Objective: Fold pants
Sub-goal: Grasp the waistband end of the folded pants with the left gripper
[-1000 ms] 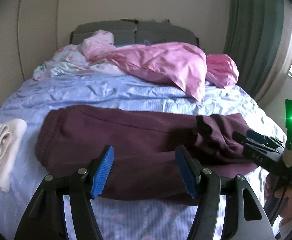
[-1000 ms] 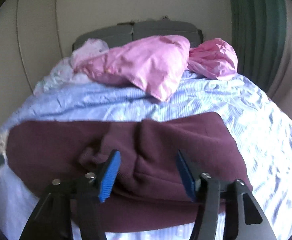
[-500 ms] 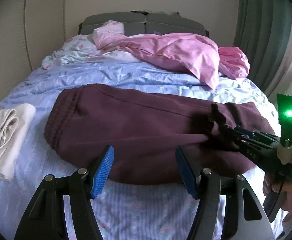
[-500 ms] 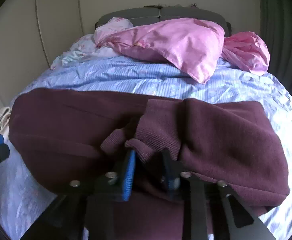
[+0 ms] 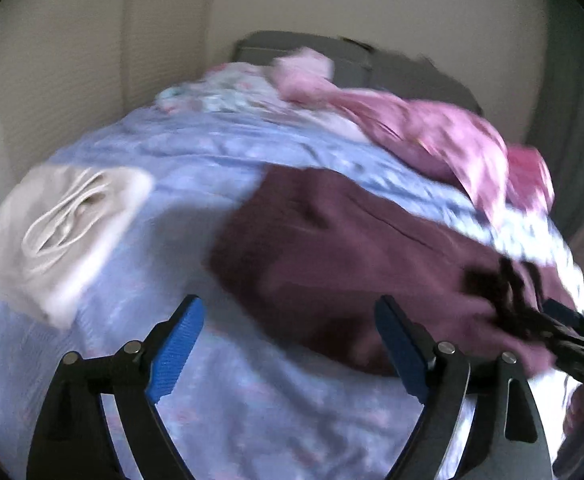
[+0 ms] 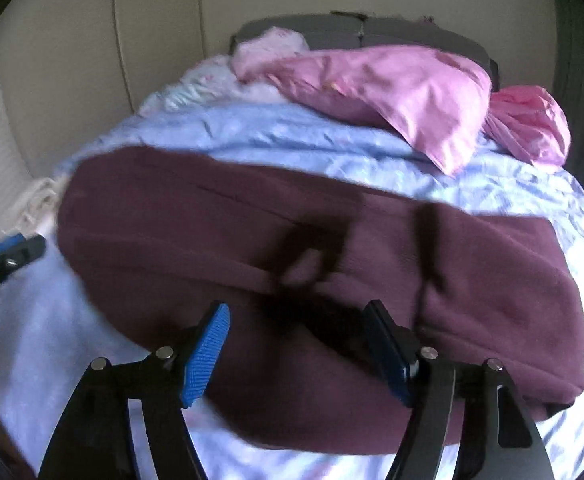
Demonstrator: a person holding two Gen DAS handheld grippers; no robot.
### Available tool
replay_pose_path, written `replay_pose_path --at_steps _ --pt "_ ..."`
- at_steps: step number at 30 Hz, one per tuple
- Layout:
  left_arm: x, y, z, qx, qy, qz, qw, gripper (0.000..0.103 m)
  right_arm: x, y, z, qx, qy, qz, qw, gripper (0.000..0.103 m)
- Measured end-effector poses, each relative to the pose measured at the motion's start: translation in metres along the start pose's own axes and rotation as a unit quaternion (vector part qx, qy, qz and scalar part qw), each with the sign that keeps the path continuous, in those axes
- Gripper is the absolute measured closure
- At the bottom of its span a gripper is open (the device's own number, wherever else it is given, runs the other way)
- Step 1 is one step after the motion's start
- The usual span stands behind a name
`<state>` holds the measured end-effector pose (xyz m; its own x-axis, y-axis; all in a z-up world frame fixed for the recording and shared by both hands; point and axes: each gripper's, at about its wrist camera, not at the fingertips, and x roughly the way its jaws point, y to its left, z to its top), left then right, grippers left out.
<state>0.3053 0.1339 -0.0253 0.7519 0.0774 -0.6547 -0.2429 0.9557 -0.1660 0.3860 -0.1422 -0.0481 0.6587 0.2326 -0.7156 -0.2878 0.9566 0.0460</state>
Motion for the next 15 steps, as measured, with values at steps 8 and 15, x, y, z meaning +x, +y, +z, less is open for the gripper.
replay_pose_path --at_steps 8,15 --pt "0.026 0.042 0.014 -0.085 0.013 -0.078 0.9932 0.015 -0.050 0.023 0.041 0.071 -0.107 -0.057 0.990 0.006" --pt "0.077 0.050 0.016 -0.154 0.043 -0.144 0.9767 0.012 -0.027 0.021 0.039 0.109 -0.085 -0.063 0.988 0.001"
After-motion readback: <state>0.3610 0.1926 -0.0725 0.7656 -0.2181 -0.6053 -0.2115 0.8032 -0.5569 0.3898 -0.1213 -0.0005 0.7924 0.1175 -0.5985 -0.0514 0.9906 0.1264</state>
